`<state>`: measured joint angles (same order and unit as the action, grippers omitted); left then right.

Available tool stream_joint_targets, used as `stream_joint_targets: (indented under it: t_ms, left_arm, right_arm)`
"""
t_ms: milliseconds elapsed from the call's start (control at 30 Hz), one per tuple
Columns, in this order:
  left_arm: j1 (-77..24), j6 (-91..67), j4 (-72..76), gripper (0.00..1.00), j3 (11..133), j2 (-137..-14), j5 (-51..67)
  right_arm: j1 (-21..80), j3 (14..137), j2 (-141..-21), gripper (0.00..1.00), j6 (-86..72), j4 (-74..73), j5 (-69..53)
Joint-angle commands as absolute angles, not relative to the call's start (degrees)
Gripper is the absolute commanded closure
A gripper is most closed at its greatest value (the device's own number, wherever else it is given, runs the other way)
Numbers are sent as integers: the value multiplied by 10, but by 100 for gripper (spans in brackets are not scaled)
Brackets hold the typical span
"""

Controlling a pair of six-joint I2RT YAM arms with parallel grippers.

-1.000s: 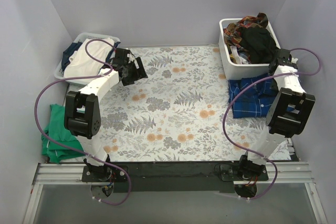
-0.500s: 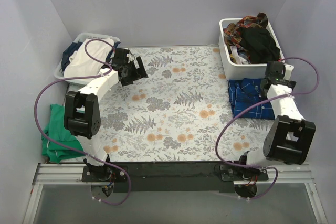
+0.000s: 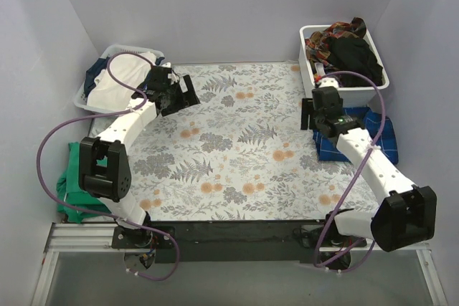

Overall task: Fold and stack the long sleeve shirts
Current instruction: Neatly place the folded shirt to the corner

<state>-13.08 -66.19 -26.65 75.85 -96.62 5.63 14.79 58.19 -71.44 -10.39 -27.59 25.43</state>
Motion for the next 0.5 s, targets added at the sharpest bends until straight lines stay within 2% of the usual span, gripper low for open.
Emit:
stream_joint_targets:
  t_ms: [0,300,467]
  left_arm:
    - [-129,-640,-262,2,751,-926,34]
    - [-140,-635,-272,2,749,-918,35]
    - [-142,-628,-268,2,748,-908,19]
  right_arm:
    - [241,584,-721,21,-111,-283,209]
    - [319,642,-756,21,-115,-267,198]
    - [330,658,-769,22,-108,-264,201]
